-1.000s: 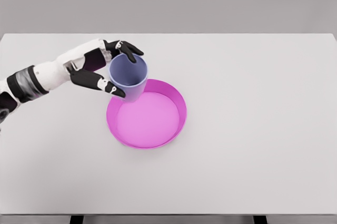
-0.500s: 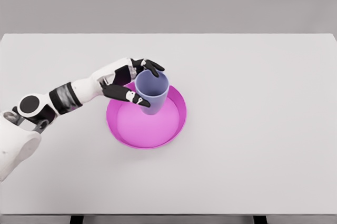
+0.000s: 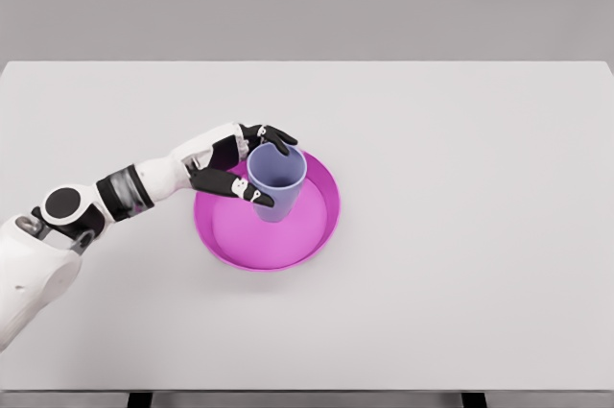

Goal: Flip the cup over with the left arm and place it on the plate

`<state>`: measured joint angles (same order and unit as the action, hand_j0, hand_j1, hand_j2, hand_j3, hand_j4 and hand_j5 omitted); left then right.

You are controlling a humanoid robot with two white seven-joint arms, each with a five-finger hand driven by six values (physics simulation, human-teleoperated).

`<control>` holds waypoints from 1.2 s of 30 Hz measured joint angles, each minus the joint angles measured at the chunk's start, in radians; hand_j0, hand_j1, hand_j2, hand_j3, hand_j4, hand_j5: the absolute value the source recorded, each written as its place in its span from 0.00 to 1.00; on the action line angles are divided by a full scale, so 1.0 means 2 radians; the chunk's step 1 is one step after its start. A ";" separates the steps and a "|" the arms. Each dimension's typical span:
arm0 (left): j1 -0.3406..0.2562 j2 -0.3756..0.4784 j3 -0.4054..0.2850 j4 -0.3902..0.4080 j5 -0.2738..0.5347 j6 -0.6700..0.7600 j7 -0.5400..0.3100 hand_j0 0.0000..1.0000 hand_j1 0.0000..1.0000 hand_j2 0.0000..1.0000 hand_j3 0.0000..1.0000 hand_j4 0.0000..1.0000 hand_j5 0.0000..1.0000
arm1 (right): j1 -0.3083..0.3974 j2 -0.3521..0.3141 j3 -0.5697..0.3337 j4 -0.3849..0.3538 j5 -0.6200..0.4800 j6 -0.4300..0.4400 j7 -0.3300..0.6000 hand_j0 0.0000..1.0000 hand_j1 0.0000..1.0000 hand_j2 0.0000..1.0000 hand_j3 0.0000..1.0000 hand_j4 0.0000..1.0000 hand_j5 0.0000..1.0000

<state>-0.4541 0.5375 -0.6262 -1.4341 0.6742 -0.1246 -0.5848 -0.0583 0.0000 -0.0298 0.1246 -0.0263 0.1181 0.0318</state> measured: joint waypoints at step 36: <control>0.001 0.117 0.019 -0.078 0.079 -0.006 -0.004 1.00 1.00 1.00 1.00 1.00 1.00 | 0.000 0.000 0.000 0.000 0.000 0.000 0.000 1.00 1.00 1.00 1.00 1.00 1.00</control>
<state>-0.4525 0.7709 -0.5890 -1.5894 0.8323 -0.1375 -0.5918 -0.0583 0.0001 -0.0298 0.1247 -0.0262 0.1181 0.0315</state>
